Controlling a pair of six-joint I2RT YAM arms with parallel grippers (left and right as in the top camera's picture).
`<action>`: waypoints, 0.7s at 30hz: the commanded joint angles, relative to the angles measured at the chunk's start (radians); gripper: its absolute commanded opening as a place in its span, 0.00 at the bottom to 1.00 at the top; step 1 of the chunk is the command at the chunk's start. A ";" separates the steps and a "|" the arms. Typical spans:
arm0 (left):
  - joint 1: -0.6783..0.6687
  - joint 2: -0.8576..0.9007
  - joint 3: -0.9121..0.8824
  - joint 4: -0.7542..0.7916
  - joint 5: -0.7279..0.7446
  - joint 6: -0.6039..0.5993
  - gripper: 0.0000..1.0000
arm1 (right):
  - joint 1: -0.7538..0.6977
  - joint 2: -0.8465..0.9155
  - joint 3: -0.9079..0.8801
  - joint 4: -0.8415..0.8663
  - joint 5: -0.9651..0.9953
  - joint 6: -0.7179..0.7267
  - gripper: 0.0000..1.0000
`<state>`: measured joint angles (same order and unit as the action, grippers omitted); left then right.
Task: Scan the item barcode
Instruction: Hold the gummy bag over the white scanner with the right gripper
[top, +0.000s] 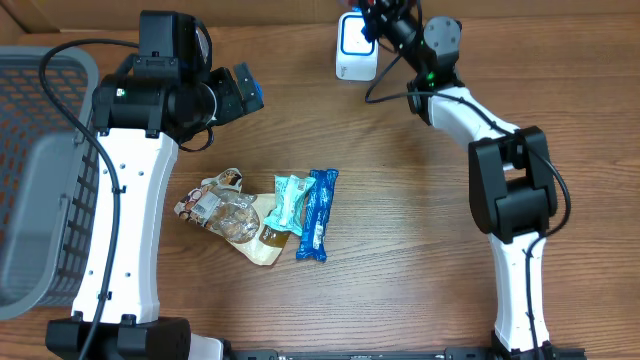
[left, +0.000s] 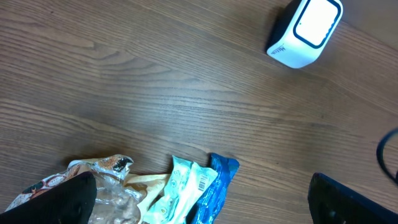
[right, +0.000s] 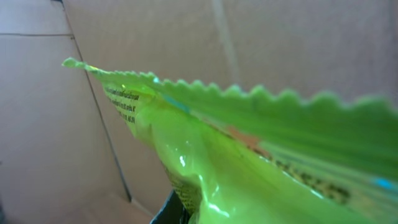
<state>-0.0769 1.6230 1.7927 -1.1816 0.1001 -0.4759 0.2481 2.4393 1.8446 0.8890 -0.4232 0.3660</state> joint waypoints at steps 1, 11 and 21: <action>-0.002 0.010 0.003 0.003 -0.007 -0.003 1.00 | -0.021 0.040 0.110 0.016 -0.042 -0.004 0.04; -0.002 0.010 0.003 0.003 -0.006 -0.003 1.00 | -0.008 0.137 0.127 0.087 -0.133 -0.004 0.04; -0.002 0.010 0.003 0.004 -0.007 -0.003 1.00 | 0.016 0.144 0.127 0.062 -0.210 -0.074 0.04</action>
<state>-0.0769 1.6230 1.7927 -1.1816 0.0998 -0.4759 0.2535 2.5969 1.9381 0.9375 -0.5964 0.3378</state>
